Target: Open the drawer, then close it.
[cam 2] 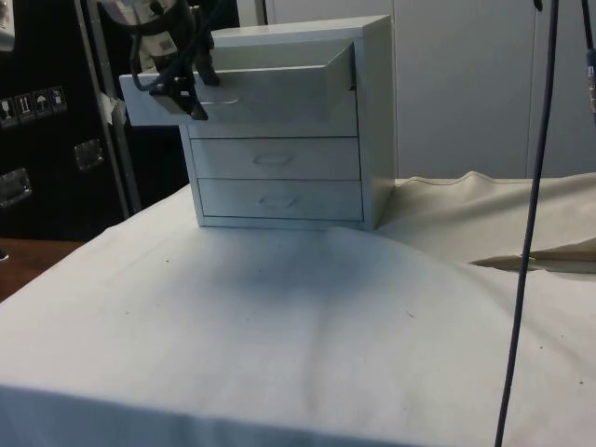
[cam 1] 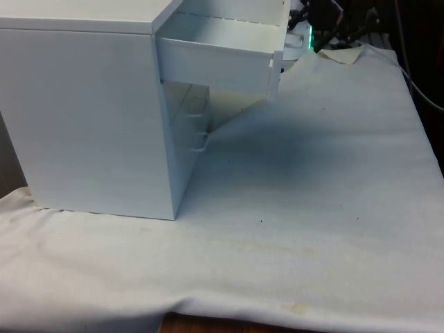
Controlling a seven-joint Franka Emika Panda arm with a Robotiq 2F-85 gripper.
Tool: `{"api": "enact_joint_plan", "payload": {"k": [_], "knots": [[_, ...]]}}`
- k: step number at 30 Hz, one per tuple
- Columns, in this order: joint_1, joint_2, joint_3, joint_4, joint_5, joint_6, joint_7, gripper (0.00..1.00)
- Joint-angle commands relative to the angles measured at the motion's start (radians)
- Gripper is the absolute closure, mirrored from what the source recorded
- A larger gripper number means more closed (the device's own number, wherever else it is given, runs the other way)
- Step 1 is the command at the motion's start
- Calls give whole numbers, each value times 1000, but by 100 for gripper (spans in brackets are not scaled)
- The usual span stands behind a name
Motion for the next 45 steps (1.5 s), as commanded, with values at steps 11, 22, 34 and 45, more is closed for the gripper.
{"api": "enact_joint_plan", "payload": {"k": [11,22,34,45], "knots": [[2,8,23,6,12,-5,26,0],[-1,18,63,12,20,-4,75,0],[-17,14,69,-4,56,37,81,0],[-28,2,46,-28,97,73,56,0]]}}
